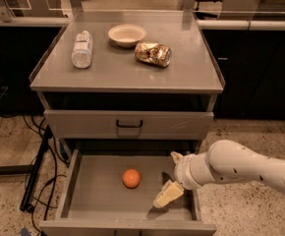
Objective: Pick orange from middle drawer and place on counter
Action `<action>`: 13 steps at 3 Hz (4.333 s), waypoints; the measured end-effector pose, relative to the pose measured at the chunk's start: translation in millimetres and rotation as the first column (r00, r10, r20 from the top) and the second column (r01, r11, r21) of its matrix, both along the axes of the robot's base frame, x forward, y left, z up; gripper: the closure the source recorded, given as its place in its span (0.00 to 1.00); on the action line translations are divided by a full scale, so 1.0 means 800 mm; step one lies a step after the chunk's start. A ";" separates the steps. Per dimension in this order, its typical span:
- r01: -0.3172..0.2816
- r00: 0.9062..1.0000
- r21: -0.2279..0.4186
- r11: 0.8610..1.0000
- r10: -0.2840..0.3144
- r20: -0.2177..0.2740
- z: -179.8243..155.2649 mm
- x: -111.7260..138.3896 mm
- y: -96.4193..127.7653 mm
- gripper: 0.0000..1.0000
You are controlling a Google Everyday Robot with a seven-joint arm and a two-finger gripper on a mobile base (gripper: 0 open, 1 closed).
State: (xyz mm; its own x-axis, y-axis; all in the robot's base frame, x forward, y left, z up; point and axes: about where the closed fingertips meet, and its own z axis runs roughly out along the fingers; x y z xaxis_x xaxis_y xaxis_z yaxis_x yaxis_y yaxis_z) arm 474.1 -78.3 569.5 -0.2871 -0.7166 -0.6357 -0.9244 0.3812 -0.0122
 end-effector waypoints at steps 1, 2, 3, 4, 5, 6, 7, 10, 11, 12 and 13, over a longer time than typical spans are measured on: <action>0.000 1.000 -0.004 1.000 0.000 0.003 -0.004 0.000 0.003 0.00; 0.000 1.000 0.010 1.000 0.000 0.010 -0.021 0.018 0.017 0.00; 0.014 1.000 0.029 0.999 -0.015 0.013 -0.051 0.042 0.034 0.00; 0.032 0.999 0.050 0.998 -0.033 0.013 -0.082 0.061 0.051 0.00; 0.042 0.999 0.085 0.996 -0.042 -0.002 -0.122 0.073 0.080 0.00; 0.043 0.999 0.112 0.993 -0.041 -0.013 -0.152 0.082 0.107 0.00; 0.041 0.999 0.119 0.992 -0.040 -0.017 -0.172 0.091 0.125 0.00; 0.079 0.996 0.122 0.989 -0.073 -0.052 -0.236 0.119 0.156 0.00; 0.097 0.994 0.098 0.990 -0.091 -0.066 -0.266 0.103 0.156 0.00; 0.097 0.994 0.098 0.990 -0.091 -0.067 -0.266 0.103 0.156 0.21; 0.097 0.994 0.098 0.990 -0.091 -0.067 -0.266 0.103 0.156 0.44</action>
Offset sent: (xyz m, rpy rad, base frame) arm 0.0335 0.0268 -0.0372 0.0300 -0.0160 -0.0047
